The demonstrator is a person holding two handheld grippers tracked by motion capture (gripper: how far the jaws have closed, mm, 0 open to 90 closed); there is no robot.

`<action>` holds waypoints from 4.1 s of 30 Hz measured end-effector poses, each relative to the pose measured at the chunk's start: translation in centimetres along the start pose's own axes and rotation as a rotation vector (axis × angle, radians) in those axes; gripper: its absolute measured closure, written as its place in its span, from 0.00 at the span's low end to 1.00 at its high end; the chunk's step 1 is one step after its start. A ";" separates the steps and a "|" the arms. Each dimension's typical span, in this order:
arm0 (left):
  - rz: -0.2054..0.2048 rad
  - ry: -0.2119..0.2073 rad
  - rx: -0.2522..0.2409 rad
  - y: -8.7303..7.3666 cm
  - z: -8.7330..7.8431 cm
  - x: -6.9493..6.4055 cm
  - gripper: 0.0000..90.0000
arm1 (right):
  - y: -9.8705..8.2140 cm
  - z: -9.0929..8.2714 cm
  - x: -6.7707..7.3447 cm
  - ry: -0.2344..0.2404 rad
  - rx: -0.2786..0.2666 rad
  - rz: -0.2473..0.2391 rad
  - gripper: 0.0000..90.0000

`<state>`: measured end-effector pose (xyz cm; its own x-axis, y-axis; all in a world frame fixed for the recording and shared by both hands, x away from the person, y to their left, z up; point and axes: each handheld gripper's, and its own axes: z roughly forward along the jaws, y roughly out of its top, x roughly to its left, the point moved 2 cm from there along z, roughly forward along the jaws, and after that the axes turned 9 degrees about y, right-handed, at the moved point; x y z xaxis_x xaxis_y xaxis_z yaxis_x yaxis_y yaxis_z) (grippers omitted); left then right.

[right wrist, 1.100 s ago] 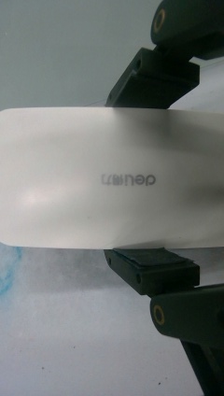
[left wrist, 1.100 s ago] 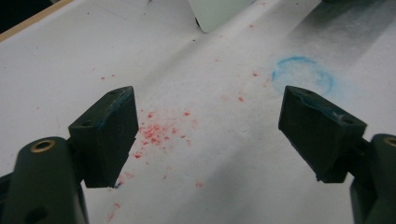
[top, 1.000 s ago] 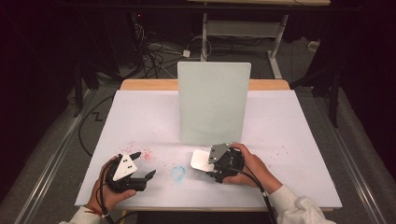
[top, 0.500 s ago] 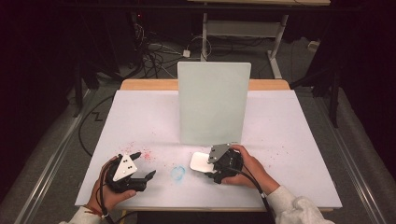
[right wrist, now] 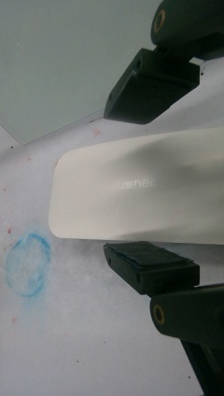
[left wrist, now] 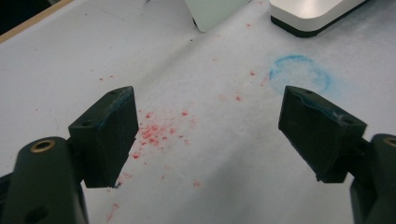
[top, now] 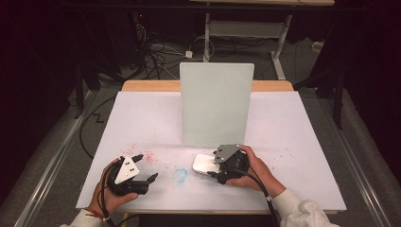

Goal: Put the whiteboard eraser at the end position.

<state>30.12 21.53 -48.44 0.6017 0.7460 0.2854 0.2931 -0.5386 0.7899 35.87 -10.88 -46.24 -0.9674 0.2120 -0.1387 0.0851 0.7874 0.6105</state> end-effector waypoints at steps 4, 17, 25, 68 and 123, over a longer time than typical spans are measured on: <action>0.000 -0.002 0.000 0.0 0.0 0.0 0.21 | 0.1 -0.5 -0.1 -0.019 -0.031 0.011 0.35; -0.009 -0.011 0.009 0.0 0.1 -0.2 0.21 | 0.2 -2.9 -1.2 -0.146 -0.104 0.039 0.33; 0.001 -0.008 0.005 0.0 0.2 -0.1 0.21 | 0.2 -4.2 -1.8 -0.232 -0.147 0.062 0.28; 0.002 -0.009 0.005 0.0 0.1 -0.2 0.21 | -3.7 -9.2 -2.9 -0.517 -0.238 0.143 0.22; 0.011 -0.025 0.006 0.6 1.3 -0.1 0.21 | -15.7 -10.4 -0.3 -0.530 -0.225 0.342 0.20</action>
<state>31.19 20.66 -48.65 0.6228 0.7305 0.2802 0.2909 -0.5487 0.7838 32.34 -29.30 -47.65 -0.6416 0.7292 -0.2378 0.2588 0.4977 0.8279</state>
